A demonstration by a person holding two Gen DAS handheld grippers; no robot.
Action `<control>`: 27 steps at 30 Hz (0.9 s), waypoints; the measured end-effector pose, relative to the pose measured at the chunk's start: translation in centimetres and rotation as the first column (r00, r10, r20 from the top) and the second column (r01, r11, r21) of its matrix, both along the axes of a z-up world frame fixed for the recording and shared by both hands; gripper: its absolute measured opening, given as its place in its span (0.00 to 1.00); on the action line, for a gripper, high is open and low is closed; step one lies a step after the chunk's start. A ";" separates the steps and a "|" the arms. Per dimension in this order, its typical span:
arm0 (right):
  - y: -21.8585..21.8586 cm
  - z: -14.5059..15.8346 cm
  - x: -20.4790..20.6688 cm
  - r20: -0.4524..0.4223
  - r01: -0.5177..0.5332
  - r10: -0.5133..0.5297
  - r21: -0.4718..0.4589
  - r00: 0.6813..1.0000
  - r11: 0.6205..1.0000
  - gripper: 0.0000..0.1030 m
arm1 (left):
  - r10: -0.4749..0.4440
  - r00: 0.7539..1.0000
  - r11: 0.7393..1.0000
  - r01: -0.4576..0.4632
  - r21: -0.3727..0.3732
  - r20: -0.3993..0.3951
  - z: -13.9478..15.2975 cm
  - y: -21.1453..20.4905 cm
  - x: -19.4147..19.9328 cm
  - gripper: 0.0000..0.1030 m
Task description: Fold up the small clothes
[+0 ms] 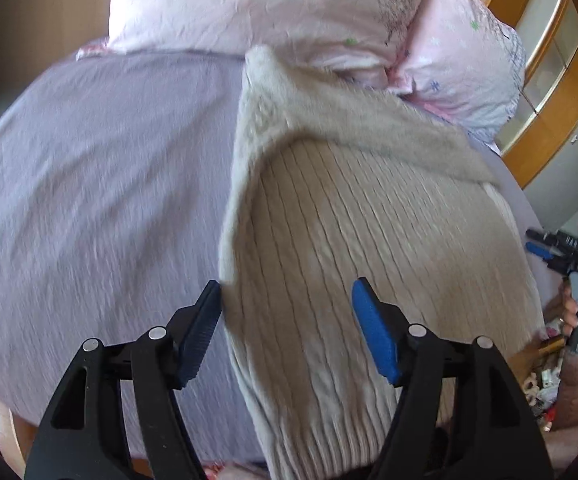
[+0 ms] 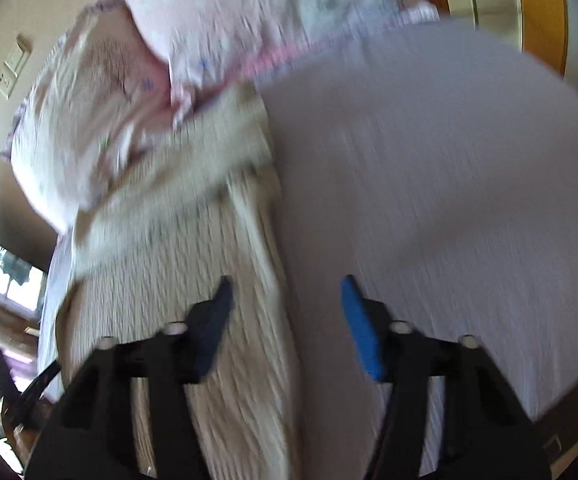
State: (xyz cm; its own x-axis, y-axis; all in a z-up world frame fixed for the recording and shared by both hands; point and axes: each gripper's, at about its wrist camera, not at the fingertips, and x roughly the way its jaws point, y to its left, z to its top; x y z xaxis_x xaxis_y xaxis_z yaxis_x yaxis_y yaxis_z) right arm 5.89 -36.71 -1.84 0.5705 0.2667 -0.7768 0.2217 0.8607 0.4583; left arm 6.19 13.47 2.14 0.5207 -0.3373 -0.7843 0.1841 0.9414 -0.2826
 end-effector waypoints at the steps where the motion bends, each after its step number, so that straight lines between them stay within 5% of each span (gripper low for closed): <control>1: 0.3 0.0 -1.0 0.013 -0.018 0.018 -0.005 1.000 1.000 0.44 | -0.002 1.000 1.000 0.002 -0.001 0.004 -0.1 -0.1 -0.5 0.66; 7: 3.0 -1.3 -5.8 0.055 -0.227 0.222 0.132 0.974 0.965 0.30 | -0.030 0.999 0.999 0.030 -0.013 0.031 -0.4 -0.8 -4.6 0.56; 8: 3.3 -1.7 -6.2 0.052 -0.261 0.256 0.164 0.965 0.951 0.24 | -0.033 0.999 0.999 0.033 -0.010 0.032 -0.4 -1.0 -5.1 0.47; 9: 3.7 -2.4 -6.5 0.048 -0.299 0.296 0.231 0.954 0.926 0.08 | -0.036 0.999 0.999 0.037 -0.018 0.026 -0.4 -1.1 -5.5 0.41; 11: 3.8 -1.9 -6.6 0.088 -0.317 0.304 0.249 0.949 0.915 0.07 | -0.045 0.999 0.998 0.045 -0.041 -0.004 -0.7 -1.0 -5.9 0.16; 15: 1.8 1.9 -5.3 0.265 -0.288 0.204 0.331 0.942 0.899 0.07 | -0.065 0.998 0.989 0.061 -0.131 -0.028 0.2 -0.3 -4.8 0.10; 21: -0.8 5.9 4.5 0.365 -0.157 -0.032 0.477 0.931 0.865 0.06 | 0.023 0.994 0.982 -0.003 -0.187 0.105 6.4 1.6 4.7 0.07; 27: -1.4 2.3 18.7 0.208 0.071 -0.219 0.553 0.953 0.830 0.07 | 0.171 0.983 0.981 -0.163 -0.107 0.073 5.7 0.9 20.1 0.06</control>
State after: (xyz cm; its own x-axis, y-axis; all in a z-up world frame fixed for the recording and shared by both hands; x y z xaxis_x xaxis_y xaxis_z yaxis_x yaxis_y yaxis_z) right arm 24.63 -38.11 0.41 0.7909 0.4941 -0.3610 0.1375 0.4313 0.8917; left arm 26.27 14.42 7.81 0.6369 -0.3152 -0.7036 0.0531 0.9284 -0.3678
